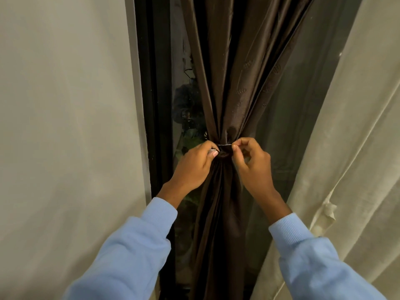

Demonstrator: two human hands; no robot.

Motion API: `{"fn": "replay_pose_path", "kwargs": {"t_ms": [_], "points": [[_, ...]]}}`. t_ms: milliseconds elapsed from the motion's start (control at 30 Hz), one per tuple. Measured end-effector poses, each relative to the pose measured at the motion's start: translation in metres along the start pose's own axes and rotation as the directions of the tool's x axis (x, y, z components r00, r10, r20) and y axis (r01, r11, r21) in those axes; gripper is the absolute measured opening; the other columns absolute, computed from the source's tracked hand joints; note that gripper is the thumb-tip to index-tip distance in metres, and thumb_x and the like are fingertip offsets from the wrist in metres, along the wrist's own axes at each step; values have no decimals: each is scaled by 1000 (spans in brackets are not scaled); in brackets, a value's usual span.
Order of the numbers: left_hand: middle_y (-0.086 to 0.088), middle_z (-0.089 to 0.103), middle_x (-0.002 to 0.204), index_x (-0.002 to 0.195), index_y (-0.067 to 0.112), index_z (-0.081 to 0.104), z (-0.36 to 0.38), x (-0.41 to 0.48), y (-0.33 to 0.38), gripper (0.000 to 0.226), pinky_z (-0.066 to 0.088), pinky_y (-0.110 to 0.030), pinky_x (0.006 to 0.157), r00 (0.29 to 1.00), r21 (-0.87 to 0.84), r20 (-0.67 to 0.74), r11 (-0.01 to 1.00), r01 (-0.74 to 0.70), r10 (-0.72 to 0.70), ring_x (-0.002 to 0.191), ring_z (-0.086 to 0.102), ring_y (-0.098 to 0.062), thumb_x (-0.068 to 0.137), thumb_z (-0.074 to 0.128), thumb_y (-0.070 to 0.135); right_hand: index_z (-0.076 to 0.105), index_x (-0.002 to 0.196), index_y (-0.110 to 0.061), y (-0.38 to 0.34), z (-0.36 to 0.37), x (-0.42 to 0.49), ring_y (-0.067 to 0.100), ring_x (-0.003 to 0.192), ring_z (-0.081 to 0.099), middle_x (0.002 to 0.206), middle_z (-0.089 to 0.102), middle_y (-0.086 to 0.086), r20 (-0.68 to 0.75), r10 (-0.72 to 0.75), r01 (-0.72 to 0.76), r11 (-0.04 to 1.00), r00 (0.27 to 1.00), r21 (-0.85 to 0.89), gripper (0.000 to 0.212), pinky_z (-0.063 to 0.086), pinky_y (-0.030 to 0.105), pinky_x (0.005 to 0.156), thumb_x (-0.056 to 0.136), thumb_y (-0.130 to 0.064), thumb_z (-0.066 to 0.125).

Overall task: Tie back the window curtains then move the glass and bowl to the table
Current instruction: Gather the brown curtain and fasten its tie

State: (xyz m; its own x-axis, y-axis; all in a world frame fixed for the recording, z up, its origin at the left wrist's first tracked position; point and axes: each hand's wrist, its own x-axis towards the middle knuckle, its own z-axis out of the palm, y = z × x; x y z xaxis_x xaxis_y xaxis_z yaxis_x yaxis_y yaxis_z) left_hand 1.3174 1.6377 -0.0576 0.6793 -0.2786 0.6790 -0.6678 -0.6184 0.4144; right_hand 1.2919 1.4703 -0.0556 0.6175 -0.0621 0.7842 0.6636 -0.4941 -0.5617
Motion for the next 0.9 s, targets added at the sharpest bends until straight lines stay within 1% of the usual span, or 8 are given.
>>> {"fn": "replay_pose_path", "kwargs": {"t_ms": [67, 200, 267, 333, 433, 567, 767, 900], "points": [[7, 57, 100, 105, 16, 58, 1, 0, -2, 18, 51, -35, 73, 999, -22, 1, 999, -40, 40, 86, 56, -7, 100, 43, 24, 68, 105, -11, -1, -2, 5, 1, 79, 65, 85, 67, -11, 19, 19, -19, 1000, 1000, -13, 12, 49, 11, 69, 94, -15, 65], [6, 44, 120, 105, 13, 61, 2, 1, 3, 20, 50, -27, 74, 994, 65, -32, 992, -104, 107, 96, 52, -5, 99, 46, 24, 73, 97, -12, 0, -4, 9, 4, 79, 68, 85, 71, -8, 88, 9, -7, 1000, 996, -24, 17, 53, 14, 71, 85, -24, 76], [4, 48, 115, 103, 12, 63, 1, 2, 5, 18, 49, -26, 77, 985, 101, -43, 982, -162, 167, 100, 49, -8, 98, 49, 22, 71, 95, -11, 4, -5, 10, 3, 79, 68, 84, 71, -8, 104, 27, -25, 999, 994, -24, 16, 52, 15, 71, 85, -23, 76], [3, 54, 108, 102, 11, 63, 0, 3, 6, 17, 46, -26, 82, 979, 35, -21, 979, -200, 200, 101, 49, -9, 97, 50, 19, 68, 95, -11, 7, -7, 10, 3, 79, 68, 83, 70, -7, 114, 24, -20, 999, 993, -36, 13, 53, 19, 69, 89, -21, 72], [4, 59, 100, 103, 12, 63, 0, 7, 3, 17, 45, -28, 85, 983, -20, 4, 983, -181, 181, 100, 51, -9, 98, 48, 19, 60, 99, -14, 12, -9, 8, 11, 75, 65, 83, 67, -2, 162, 5, 9, 996, 987, -87, 12, 54, 35, 67, 97, -25, 60], [4, 61, 97, 102, 14, 63, 1, 10, 3, 17, 47, -33, 83, 988, -22, 6, 988, -152, 152, 97, 52, -10, 98, 48, 20, 55, 100, -14, 16, -13, 5, 14, 77, 63, 84, 64, -1, 200, -18, 37, 995, 980, -94, 10, 52, 41, 69, 102, -23, 51], [5, 54, 112, 102, 11, 64, -2, 12, 8, 16, 41, -18, 89, 964, -50, 4, 963, -264, 264, 105, 51, -7, 97, 50, 16, 65, 104, -10, 16, -13, 7, 9, 84, 68, 90, 69, -3, 181, -79, 90, 994, 980, -55, 10, 56, 28, 76, 96, -15, 63], [6, 58, 122, 106, 14, 65, -4, 14, 0, 18, 35, -14, 98, 974, -93, 59, 973, -213, 219, 118, 48, -5, 97, 50, 15, 68, 108, -12, 18, -15, 10, 3, 91, 67, 96, 70, -7, 226, -70, 90, 993, 972, -78, 15, 53, 17, 83, 93, -11, 66]]}}
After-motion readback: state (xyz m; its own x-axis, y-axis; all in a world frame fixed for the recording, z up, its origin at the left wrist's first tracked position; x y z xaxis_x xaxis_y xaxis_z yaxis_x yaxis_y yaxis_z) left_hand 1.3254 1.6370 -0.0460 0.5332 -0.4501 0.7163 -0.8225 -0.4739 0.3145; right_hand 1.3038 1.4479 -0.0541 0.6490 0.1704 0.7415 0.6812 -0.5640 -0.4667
